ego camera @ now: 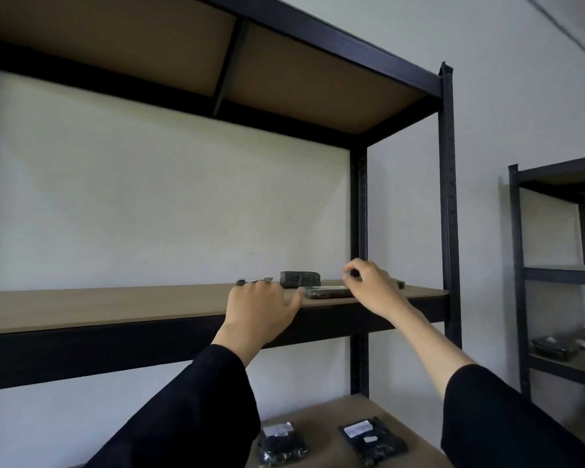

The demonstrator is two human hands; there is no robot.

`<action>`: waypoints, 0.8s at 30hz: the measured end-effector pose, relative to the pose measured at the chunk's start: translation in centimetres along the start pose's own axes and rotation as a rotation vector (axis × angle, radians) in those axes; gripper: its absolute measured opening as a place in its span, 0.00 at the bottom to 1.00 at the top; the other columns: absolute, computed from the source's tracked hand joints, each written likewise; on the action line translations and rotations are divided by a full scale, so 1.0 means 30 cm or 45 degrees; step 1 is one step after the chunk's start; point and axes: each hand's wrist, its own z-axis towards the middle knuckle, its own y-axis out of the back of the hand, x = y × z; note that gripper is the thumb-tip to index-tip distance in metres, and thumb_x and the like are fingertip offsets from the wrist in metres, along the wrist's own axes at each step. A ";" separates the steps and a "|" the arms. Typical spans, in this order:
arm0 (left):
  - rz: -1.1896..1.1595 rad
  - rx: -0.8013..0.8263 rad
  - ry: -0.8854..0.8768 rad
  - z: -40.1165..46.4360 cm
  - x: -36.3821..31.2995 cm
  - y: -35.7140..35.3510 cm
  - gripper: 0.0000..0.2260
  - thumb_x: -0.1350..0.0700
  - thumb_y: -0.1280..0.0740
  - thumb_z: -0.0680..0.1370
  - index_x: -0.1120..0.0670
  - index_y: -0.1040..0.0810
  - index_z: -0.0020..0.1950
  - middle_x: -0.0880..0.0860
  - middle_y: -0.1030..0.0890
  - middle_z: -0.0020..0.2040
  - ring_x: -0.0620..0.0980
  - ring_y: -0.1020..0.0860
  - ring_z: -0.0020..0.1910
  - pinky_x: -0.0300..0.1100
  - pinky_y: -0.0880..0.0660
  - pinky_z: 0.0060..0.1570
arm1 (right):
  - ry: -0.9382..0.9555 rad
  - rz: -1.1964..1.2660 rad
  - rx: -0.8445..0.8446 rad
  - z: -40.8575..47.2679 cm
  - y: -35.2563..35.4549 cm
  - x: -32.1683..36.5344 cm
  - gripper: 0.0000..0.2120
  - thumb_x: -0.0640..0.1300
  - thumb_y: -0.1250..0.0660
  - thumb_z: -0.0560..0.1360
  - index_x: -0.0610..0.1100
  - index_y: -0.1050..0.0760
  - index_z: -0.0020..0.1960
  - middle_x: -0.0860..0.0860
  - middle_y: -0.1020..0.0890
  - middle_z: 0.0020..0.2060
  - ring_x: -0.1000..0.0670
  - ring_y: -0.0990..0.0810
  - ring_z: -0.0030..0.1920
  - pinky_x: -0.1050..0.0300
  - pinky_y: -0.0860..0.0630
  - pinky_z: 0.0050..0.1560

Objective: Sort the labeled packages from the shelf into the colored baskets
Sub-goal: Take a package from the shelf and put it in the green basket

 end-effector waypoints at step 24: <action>-0.037 0.238 0.315 0.056 -0.040 -0.046 0.19 0.42 0.52 0.78 0.44 0.28 0.61 0.45 0.27 0.62 0.48 0.31 0.62 0.44 0.36 0.52 | 0.044 0.275 0.237 0.200 -0.111 -0.100 0.22 0.56 0.44 0.78 0.39 0.37 0.63 0.45 0.42 0.59 0.48 0.27 0.47 0.54 0.29 0.48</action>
